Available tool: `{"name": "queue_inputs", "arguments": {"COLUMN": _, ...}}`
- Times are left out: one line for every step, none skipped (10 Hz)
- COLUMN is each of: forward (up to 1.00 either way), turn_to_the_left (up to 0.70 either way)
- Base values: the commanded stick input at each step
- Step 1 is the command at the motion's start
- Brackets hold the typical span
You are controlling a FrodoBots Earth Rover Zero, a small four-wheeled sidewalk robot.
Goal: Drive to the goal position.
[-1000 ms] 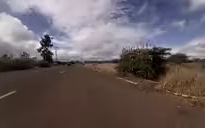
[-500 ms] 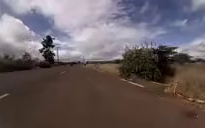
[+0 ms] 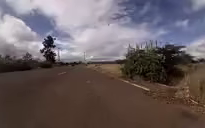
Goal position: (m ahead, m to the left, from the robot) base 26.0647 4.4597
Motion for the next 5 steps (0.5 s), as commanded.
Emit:
{"name": "queue_inputs", "arguments": {"forward": 0.70, "turn_to_the_left": 0.35}}
{"name": "queue_inputs", "arguments": {"forward": 0.70, "turn_to_the_left": 0.35}}
{"name": "queue_inputs", "arguments": {"forward": 0.70, "turn_to_the_left": 0.35}}
{"name": "queue_inputs", "arguments": {"forward": 0.70, "turn_to_the_left": 0.35}}
{"name": "queue_inputs", "arguments": {"forward": 0.70, "turn_to_the_left": 0.35}}
